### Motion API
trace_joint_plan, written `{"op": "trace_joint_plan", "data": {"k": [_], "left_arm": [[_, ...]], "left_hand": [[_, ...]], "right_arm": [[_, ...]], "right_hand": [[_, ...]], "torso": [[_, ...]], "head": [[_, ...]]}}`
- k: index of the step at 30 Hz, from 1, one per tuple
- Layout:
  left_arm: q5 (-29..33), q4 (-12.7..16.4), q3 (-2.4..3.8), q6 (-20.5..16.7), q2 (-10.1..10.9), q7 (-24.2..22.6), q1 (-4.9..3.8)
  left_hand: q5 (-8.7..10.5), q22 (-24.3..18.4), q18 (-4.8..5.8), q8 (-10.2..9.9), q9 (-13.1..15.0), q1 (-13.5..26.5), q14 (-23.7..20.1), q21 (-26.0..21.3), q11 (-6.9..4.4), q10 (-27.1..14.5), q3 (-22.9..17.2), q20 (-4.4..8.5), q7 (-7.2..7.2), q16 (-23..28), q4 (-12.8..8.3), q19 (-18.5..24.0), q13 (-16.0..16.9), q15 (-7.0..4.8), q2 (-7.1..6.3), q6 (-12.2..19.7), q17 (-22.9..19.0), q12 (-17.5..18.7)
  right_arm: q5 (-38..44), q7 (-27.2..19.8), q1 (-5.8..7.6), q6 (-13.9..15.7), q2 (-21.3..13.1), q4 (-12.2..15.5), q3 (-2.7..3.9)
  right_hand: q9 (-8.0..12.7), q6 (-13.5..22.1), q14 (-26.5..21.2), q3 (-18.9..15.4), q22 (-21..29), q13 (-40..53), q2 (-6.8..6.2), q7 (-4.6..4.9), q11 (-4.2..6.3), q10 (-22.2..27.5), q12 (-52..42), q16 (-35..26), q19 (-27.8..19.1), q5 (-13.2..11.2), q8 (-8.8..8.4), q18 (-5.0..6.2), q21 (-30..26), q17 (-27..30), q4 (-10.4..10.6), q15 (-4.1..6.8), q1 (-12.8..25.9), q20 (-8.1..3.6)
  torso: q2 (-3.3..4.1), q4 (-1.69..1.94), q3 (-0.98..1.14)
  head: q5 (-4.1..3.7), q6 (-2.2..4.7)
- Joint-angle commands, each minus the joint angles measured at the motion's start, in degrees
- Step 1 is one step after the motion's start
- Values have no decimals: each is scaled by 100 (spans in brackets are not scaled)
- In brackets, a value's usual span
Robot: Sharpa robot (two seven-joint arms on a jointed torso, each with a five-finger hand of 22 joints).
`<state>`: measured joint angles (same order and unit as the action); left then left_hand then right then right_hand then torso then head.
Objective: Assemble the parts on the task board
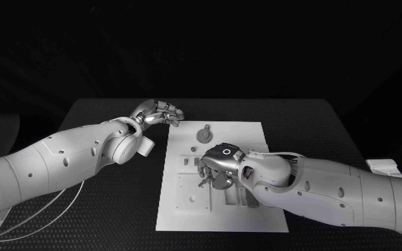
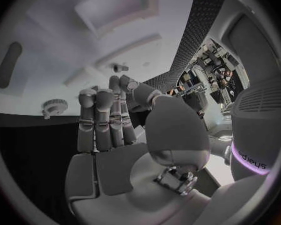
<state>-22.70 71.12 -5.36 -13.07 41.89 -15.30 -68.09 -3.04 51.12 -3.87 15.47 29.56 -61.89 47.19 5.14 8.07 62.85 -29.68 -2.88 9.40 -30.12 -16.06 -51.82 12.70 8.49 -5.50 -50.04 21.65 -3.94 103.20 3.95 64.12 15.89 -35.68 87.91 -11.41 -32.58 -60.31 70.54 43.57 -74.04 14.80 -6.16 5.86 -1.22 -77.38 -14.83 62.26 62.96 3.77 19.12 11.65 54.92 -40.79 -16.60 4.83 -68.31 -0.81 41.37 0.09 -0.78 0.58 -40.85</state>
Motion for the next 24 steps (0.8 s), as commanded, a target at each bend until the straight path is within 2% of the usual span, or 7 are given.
{"op": "trace_joint_plan", "data": {"k": [1, 5, 6, 10, 14, 16, 24], "left_arm": [[12, 8, 4, 47, -1, -79, -8], [12, 11, 4, 53, 0, -80, -8], [12, 13, 4, 53, 3, -79, -8], [12, 19, 4, 55, 14, -77, -8], [12, 17, 3, 58, 16, -76, -8], [12, 17, 3, 60, 14, -75, -8], [12, 35, 3, 62, 10, -75, -8]], "left_hand": [[6, -8, -43, 23, -6, -58, 45, -26, -3, 42, 31, 4, 26, 34, 11, -55, -7, 1, -12, 1, 6, -18], [6, -9, -43, 23, -6, -59, 46, -27, -3, 43, 32, 4, 26, 36, 11, -56, -9, 2, -12, 1, 7, -18], [6, -9, -43, 23, -6, -59, 46, -27, -3, 43, 32, 4, 26, 37, 11, -56, -10, 2, -12, 1, 8, -18], [6, -10, -43, 24, -7, -59, 47, -28, -3, 43, 33, 4, 27, 39, 11, -56, -12, 2, -13, 1, 9, -18], [6, -11, -42, 24, -8, -59, 47, -28, -3, 43, 33, 4, 27, 41, 11, -57, -14, 2, -13, 1, 11, -18], [6, -11, -42, 24, -8, -59, 47, -29, -3, 44, 34, 4, 27, 41, 12, -57, -15, 2, -14, 1, 11, -18], [6, -12, -42, 24, -9, -60, 48, -30, -3, 44, 34, 4, 27, 44, 11, -58, -18, 2, -14, 1, 14, -17]], "right_arm": [[-26, 11, -3, -8, -18, -1, 0], [-330, -74, -2, -275, -48, 1, -1], [-404, -104, -2, -369, -51, -2, -2], [-597, -188, -2, -531, -70, -21, -18], [-623, -197, -3, -510, -45, -61, -32], [-612, -158, -3, -589, -18, -78, -35], [-397, 13, -30, -622, 115, -191, -77]], "right_hand": [[-10, -5, 0, 15, -6, 10, 62, 5, 0, 43, 35, -39, 6, 14, -26, 335, 35, -7, -7, 20, 17, -29], [-34, 82, -21, -5, -13, 27, 26, 43, -34, 133, 103, -57, -10, 11, -62, 335, 10, -22, -2, -13, 90, -17], [-34, 166, -58, -86, -13, 20, -121, 83, -71, 226, 164, -74, -32, 7, -105, 335, -10, -27, 45, -49, 247, 10], [11, 532, -180, -389, -25, -15, -314, 227, -196, 501, 345, -92, -119, -6, -299, 335, -63, -64, 103, -169, 634, 71], [81, 830, -284, -614, -40, -62, -356, 265, -323, 821, 549, -83, -197, 7, -459, 335, -113, -112, 109, -287, 734, 96], [152, 1051, -315, -630, -43, -86, -378, 224, -373, 926, 618, -77, -217, 10, -581, 335, -130, -128, 125, -335, 721, 104], [193, 1053, -381, -636, -60, -126, -359, 268, -436, 1050, 708, -59, -266, 11, -575, 335, -156, -159, 154, -397, 664, 124]], "torso": [[-2, -3, -2], [-2, 2, -2], [-2, 2, -2], [-2, 3, -6], [-1, -1, -5], [0, -1, -2], [1, 8, -2]], "head": [[-1, 3], [1, -4], [1, -4], [5, -22], [15, -32], [21, -36], [20, -42]]}}
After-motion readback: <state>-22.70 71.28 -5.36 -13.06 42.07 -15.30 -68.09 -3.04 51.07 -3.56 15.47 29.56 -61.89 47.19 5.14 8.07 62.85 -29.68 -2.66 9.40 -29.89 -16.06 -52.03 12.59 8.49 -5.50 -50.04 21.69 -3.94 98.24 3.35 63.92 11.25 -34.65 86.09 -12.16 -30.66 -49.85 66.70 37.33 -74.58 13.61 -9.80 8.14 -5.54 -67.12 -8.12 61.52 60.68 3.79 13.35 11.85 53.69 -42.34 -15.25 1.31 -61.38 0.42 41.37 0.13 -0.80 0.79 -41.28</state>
